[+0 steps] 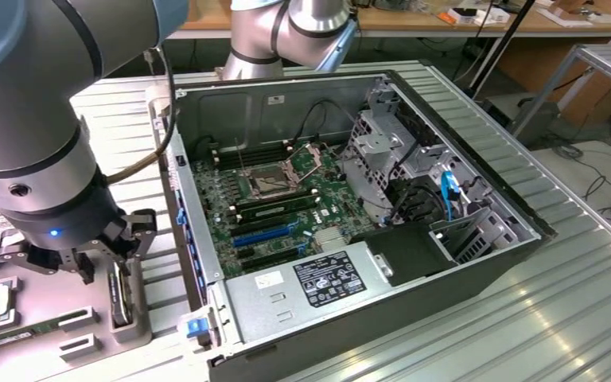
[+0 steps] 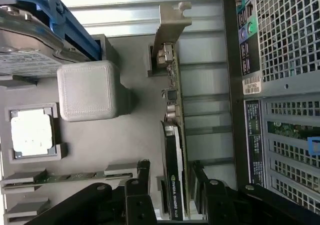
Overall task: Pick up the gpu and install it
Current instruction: 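Pick up the gpu and move the gpu toward the slot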
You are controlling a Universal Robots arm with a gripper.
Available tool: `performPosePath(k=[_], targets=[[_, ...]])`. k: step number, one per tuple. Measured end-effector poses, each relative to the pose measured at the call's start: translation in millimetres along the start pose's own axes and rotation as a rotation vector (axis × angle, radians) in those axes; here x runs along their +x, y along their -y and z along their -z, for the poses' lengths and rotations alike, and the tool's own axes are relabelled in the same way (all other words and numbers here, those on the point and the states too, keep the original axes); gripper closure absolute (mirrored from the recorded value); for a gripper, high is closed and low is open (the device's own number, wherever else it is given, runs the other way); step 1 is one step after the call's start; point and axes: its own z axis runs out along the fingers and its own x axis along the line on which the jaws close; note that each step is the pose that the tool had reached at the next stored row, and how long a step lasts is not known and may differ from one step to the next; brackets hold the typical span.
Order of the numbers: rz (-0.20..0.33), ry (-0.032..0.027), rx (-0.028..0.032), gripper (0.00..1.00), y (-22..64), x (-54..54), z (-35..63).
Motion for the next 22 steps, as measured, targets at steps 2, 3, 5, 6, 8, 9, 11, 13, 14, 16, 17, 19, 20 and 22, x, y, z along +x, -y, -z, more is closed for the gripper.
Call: performPosePath(k=[2, 3, 5, 6, 8, 9, 11, 13, 14, 16, 17, 19, 20, 22], targets=[[0.0, -0.0002, -0.0011, 0.55, -1.9, -0.3, -4.8], [0.0, -0.0002, -0.0015, 0.55, -3.5, -1.9, -7.7], [0.0, -0.0001, -0.0019, 0.55, -4.7, -4.6, -10.7], [0.0, -0.0002, -0.0018, 0.55, -4.7, -4.8, -11.7], [0.0, 0.0, -0.0019, 0.55, -2.8, -5.1, -11.9], [0.0, -0.0001, -0.0018, 0.55, -2.0, -5.1, -11.9], [0.0, -0.0001, -0.0018, 0.55, -0.2, -5.2, -12.0], [0.0, -0.0001, -0.0018, 0.55, -0.2, -5.2, -12.0], [0.0, -0.0001, -0.0019, 0.57, -0.2, -5.2, -12.0], [0.0, -0.0001, -0.0018, 0.7, -0.2, -5.2, -12.0], [0.0, -0.0001, -0.0018, 0.7, -0.2, -5.2, -12.0], [0.0, -0.0001, -0.0019, 0.7, -0.2, -5.2, -12.0], [0.0, 0.0, -0.0018, 0.71, -0.2, -5.2, -12.0], [0.0, 0.0, -0.0019, 0.73, -0.2, -5.2, -12.0]])
